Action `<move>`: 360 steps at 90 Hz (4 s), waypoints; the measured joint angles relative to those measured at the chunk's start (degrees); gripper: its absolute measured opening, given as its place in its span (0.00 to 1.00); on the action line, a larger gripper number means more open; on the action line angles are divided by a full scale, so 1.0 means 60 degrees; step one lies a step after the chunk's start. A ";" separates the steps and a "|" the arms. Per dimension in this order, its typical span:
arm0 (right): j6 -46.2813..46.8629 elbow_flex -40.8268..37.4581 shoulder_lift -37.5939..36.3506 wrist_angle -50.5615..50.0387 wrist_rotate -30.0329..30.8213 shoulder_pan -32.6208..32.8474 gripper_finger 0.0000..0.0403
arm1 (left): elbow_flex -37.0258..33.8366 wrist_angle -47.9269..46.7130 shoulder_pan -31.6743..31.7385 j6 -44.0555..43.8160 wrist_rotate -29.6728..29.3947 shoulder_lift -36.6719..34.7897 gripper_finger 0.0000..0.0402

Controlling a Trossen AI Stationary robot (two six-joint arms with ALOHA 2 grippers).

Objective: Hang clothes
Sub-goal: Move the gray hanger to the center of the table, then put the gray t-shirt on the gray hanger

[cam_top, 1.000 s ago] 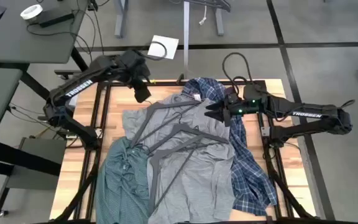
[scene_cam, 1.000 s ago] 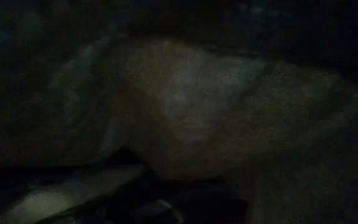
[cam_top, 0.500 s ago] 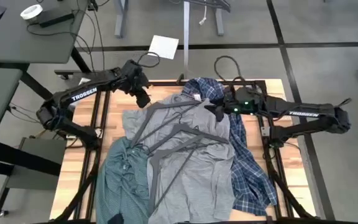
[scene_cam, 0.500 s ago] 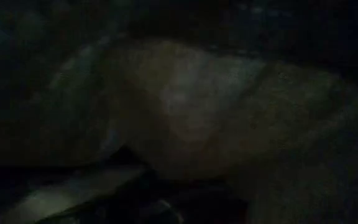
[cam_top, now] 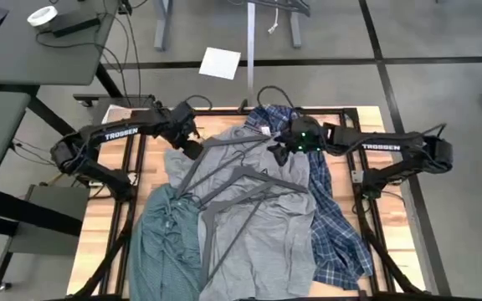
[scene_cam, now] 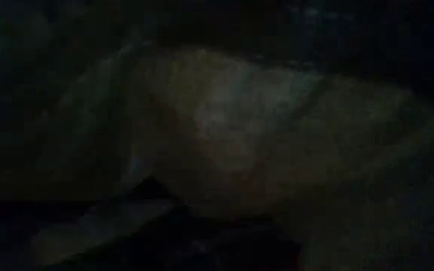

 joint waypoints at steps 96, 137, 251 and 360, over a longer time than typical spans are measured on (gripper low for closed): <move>-0.0779 0.0000 -0.0137 -0.0445 -0.0015 -0.0688 0.57 | -0.3584 0.4741 -0.1044 -0.0970 -0.0157 0.0841 0.33; -0.0797 0.0863 -0.0776 -0.1924 -0.0015 -0.0720 0.57 | -0.0966 0.1256 -0.1077 0.1688 -0.1171 -0.0177 0.13; -0.2087 0.1785 -0.2701 -0.4633 -0.0239 -0.1703 0.57 | 0.3035 -0.5826 -0.6758 -0.0833 -0.4558 -0.1551 0.13; -0.2752 0.1144 0.0642 -0.1935 -0.1572 0.0349 0.57 | 0.5906 -0.6040 -0.4518 0.1523 -0.2211 0.0268 0.45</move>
